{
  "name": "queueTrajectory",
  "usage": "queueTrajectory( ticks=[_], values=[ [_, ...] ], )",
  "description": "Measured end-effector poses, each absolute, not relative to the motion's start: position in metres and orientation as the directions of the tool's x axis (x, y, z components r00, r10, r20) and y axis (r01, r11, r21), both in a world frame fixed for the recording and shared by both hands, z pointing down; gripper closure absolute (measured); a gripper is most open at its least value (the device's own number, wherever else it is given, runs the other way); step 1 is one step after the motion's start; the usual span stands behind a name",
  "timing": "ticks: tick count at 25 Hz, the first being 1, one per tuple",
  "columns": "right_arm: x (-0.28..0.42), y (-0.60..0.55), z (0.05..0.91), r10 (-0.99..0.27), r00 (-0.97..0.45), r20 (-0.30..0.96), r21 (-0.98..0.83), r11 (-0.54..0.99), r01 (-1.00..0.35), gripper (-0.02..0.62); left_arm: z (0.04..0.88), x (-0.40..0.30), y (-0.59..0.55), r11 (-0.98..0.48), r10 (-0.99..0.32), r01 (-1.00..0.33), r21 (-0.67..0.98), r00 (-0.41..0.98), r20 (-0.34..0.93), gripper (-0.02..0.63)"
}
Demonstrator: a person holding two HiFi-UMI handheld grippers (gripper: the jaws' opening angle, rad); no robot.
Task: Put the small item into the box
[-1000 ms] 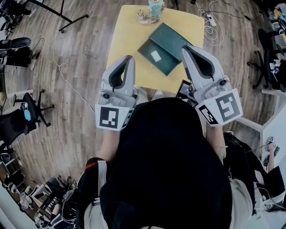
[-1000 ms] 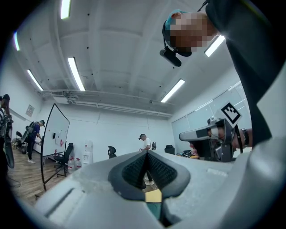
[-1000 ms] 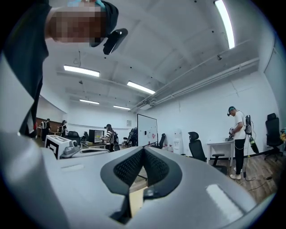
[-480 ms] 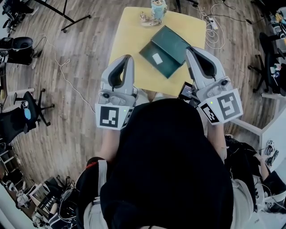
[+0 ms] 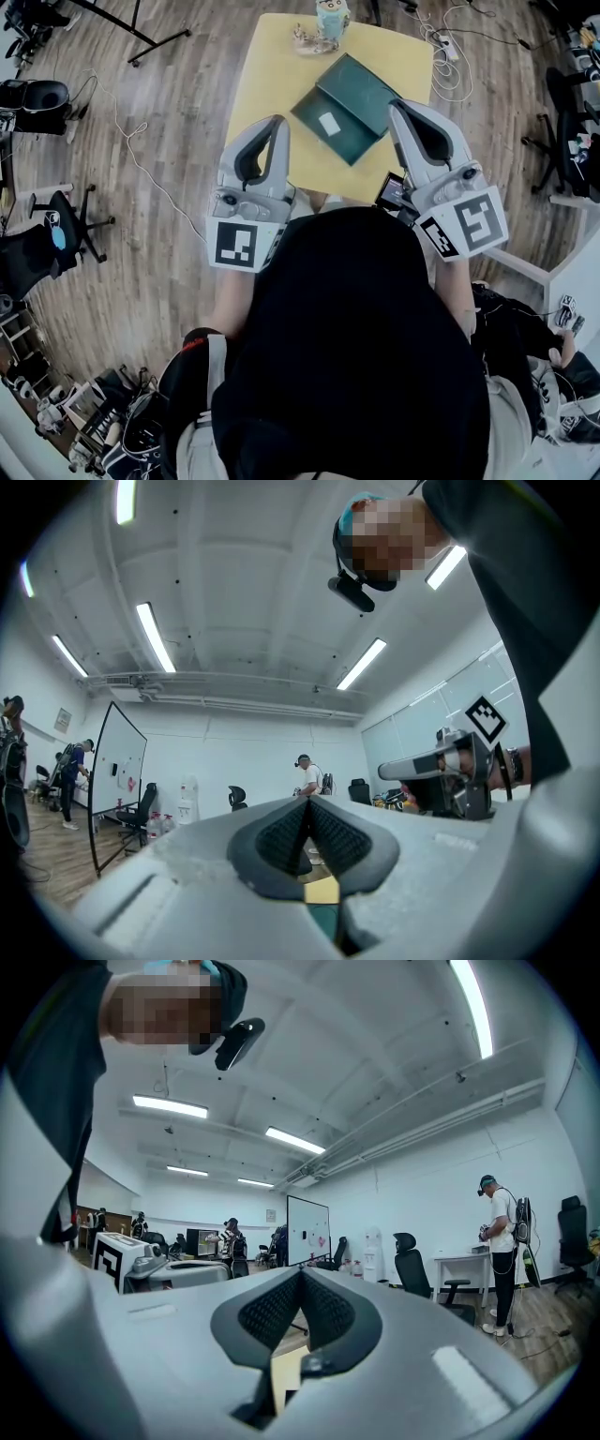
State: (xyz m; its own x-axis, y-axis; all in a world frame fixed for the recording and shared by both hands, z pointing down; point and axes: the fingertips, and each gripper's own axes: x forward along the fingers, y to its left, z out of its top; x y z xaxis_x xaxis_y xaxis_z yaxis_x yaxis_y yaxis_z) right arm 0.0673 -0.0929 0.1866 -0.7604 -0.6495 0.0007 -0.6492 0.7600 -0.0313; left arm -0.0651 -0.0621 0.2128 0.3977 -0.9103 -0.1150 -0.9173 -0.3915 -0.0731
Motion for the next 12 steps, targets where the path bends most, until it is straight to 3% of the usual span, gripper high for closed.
queueTrajectory(
  ticks=[12],
  values=[
    [0.0679,-0.0970,0.1942,-0.653,-0.757,0.016,-0.040,0.757,-0.653,0.595,0.2186,-0.0656,-0.0652,-0.391,-0.912,-0.918,-0.068,0.396,-0.101,0.604]
  ],
)
